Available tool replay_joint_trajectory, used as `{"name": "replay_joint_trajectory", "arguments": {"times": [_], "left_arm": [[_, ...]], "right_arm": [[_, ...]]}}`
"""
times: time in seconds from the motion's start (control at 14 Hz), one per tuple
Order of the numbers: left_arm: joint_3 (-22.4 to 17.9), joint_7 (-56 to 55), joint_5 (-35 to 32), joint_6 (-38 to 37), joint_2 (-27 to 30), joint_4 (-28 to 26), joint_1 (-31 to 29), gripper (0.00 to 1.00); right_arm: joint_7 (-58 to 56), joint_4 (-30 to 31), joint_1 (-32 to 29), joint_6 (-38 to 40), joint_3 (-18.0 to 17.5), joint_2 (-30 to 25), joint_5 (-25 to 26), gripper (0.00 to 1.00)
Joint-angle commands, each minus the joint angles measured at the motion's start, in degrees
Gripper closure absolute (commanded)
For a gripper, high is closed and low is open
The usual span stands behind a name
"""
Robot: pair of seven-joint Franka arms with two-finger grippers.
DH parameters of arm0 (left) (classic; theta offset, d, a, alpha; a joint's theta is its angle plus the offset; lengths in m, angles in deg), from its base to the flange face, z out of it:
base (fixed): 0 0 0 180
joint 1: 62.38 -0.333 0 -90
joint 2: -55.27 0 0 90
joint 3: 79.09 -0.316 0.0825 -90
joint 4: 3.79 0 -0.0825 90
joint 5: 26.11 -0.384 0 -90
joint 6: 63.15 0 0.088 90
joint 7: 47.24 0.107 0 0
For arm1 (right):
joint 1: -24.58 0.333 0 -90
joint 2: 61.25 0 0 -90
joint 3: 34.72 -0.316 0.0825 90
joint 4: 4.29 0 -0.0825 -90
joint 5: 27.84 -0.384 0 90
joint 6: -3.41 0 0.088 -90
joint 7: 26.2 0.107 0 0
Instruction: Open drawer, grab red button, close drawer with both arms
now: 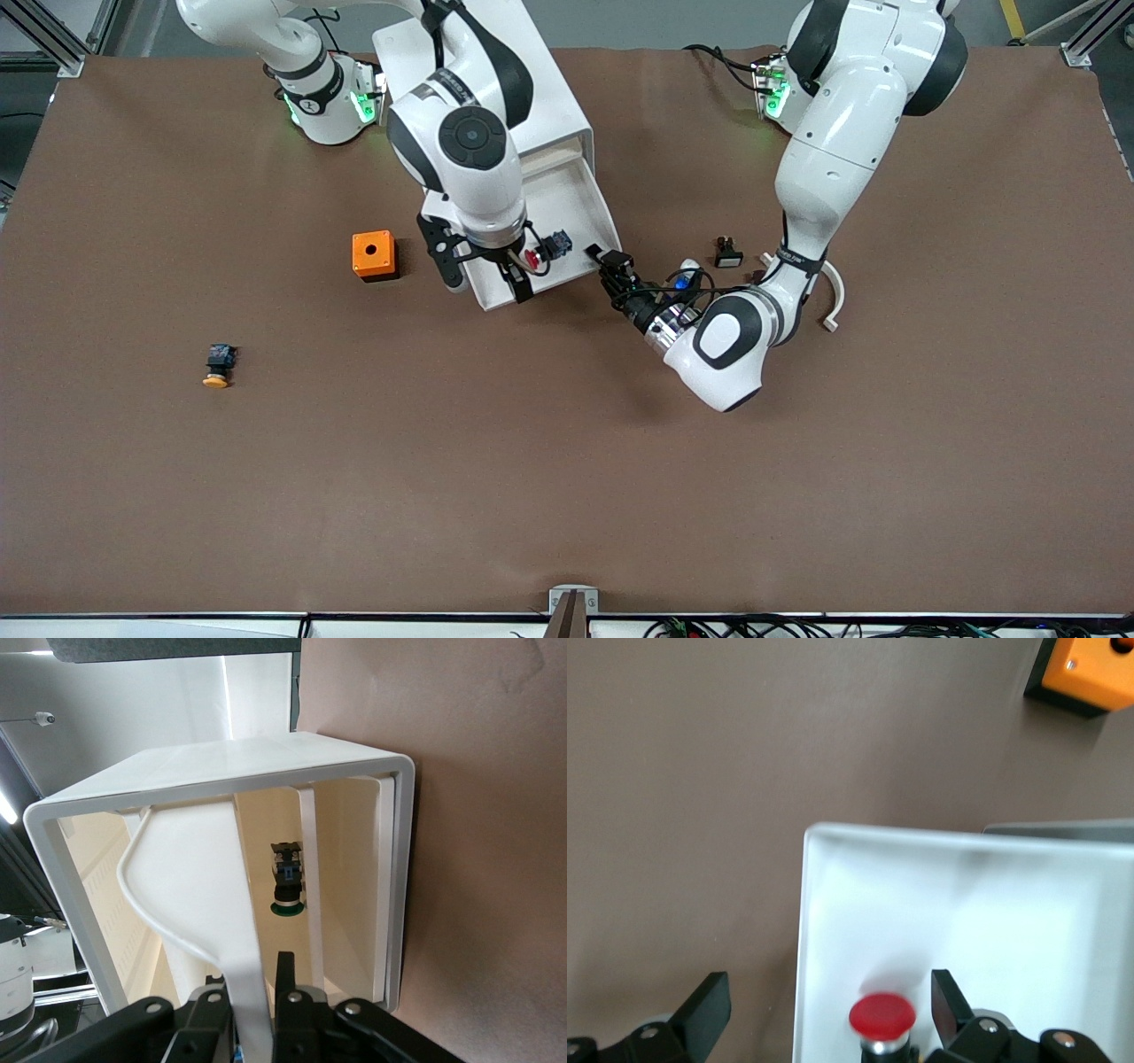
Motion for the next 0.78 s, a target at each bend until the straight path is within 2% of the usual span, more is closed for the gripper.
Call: {"name": "replay_joint_trajectory", "arguments": {"times": [0.0,0.07,0.28,0.71], "left_arm": [[-0.6,1.4,0.7,2.4,-1.4,0.4,0.1,0.1],[-0.6,1.9,0.7,2.4,-1.3,0.4,0.1,0.0],[-0.6,5.5,3.9,2.5,-1.4,1.0,-0.3,0.0],[-0.6,15.1,6.0,3.3,-1.1,3.8,-2.1,0.0]], "right_arm": [[2.7,-4.1,2.2,0.9,0.5,2.7,0.7,0.0],[2.6,-4.1,2.7,0.9,0.5,2.8,0.6,0.0],[2.2,-4.0,5.1,1.3,0.5,3.7,0.6,0.0],[1.8,-3.5,8.6,1.5,0.5,4.9,0.5,0.0]]}}
